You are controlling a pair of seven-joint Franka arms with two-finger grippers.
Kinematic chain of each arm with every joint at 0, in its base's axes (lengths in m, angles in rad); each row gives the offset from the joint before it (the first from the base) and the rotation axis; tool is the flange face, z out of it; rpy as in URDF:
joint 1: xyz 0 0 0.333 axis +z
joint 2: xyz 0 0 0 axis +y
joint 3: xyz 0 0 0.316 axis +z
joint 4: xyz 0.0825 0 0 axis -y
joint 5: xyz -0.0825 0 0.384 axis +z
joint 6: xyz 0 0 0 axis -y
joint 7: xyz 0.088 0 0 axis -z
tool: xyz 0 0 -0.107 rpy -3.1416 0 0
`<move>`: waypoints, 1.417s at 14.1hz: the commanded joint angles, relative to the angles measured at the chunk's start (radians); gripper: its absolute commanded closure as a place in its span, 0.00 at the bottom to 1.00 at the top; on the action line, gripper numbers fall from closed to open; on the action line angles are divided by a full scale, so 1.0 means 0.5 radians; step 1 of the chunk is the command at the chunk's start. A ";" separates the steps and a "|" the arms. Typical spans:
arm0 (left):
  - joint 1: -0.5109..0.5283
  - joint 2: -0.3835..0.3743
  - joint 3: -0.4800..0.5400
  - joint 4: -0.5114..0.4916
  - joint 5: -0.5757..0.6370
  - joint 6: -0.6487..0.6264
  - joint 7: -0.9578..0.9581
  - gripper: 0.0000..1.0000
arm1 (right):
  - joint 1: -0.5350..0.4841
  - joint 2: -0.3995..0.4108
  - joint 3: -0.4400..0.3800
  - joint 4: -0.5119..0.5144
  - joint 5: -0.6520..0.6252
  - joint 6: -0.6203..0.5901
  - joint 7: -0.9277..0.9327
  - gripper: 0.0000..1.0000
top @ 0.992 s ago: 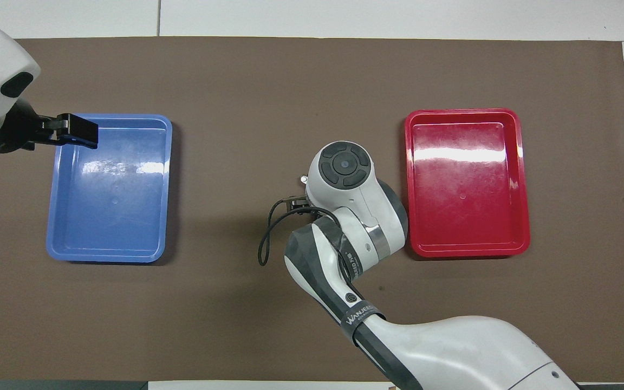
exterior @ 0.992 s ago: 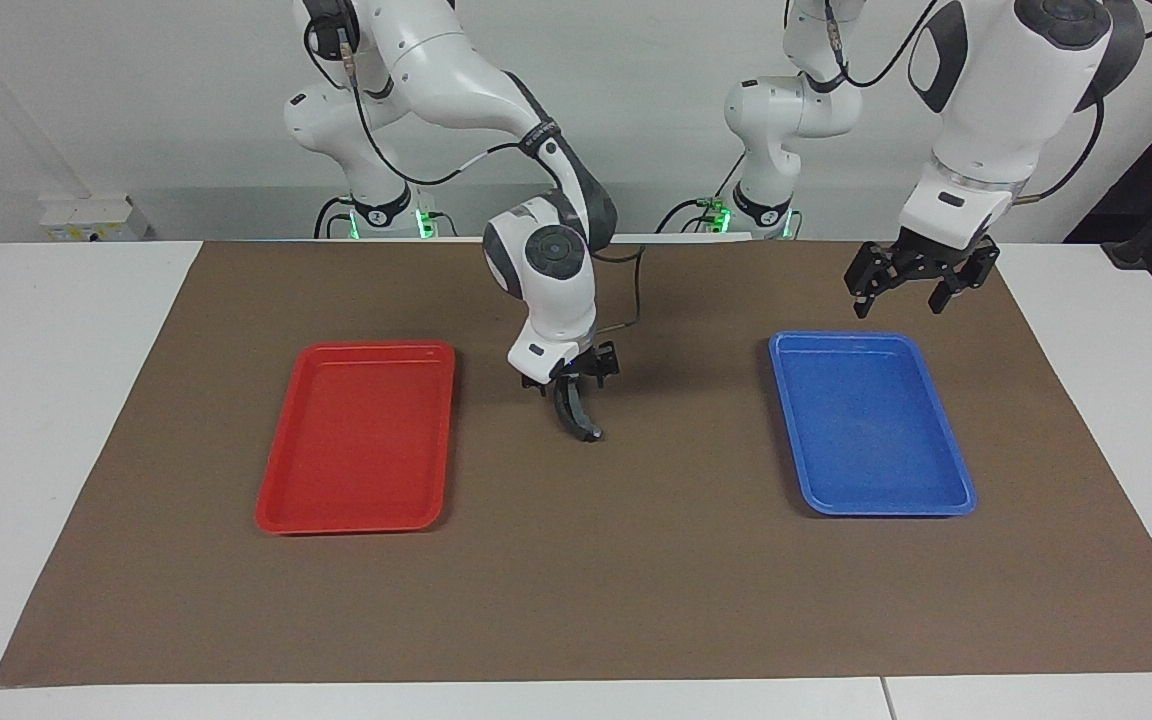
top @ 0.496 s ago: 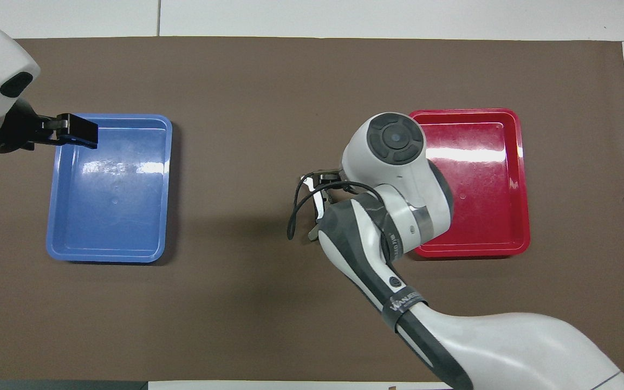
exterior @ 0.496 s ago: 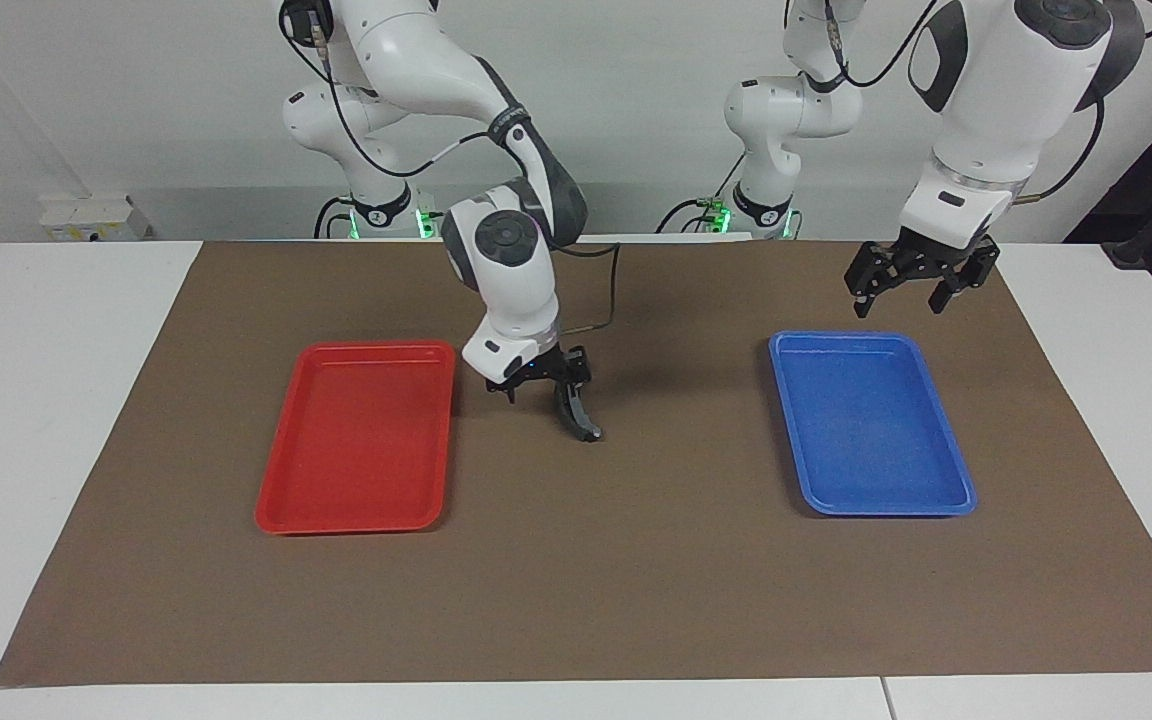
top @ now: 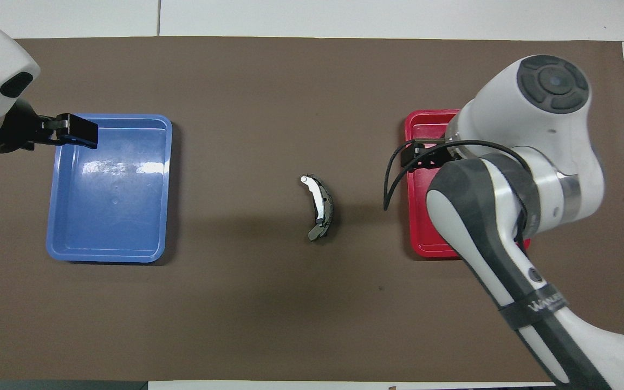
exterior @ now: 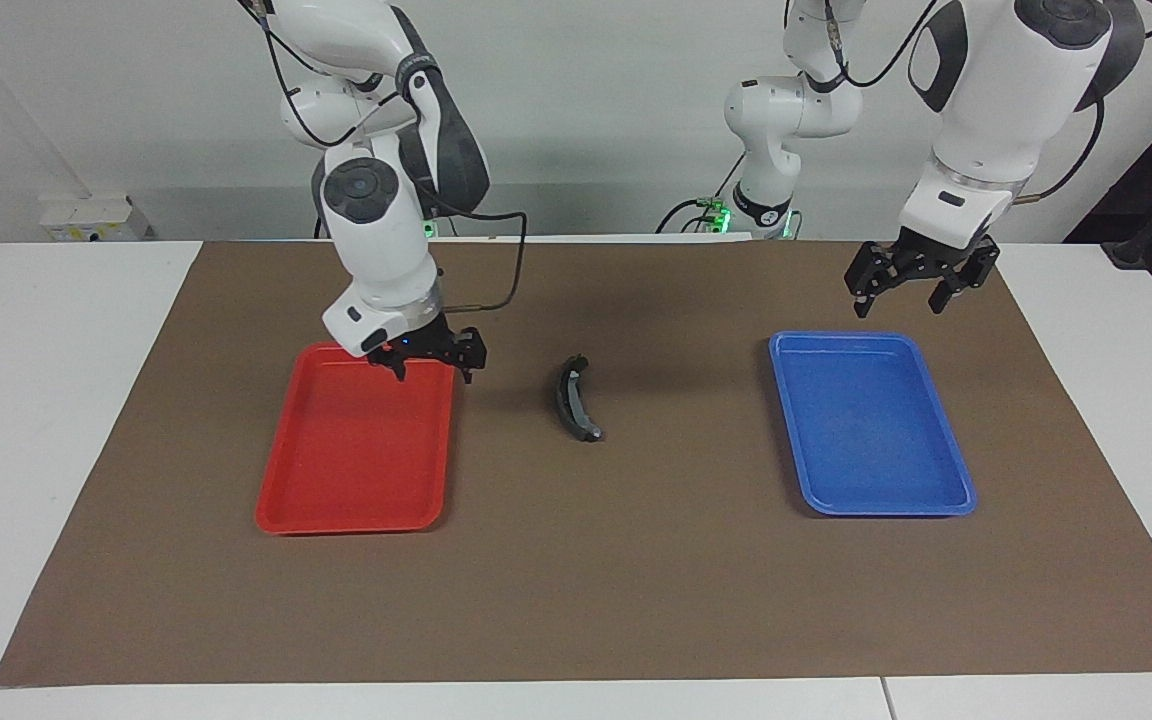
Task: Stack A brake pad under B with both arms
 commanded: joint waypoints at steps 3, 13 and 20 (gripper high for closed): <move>-0.016 -0.060 0.014 -0.061 -0.025 -0.006 0.021 0.01 | -0.386 -0.268 0.023 -0.035 -0.057 -0.312 -0.347 0.00; -0.016 -0.060 0.014 -0.051 -0.025 -0.006 0.024 0.01 | -0.564 -0.263 0.041 0.253 -0.183 -0.613 -0.486 0.00; -0.016 -0.060 0.017 -0.054 -0.025 -0.006 0.024 0.01 | -0.647 -0.287 0.065 0.253 -0.180 -0.619 -0.486 0.00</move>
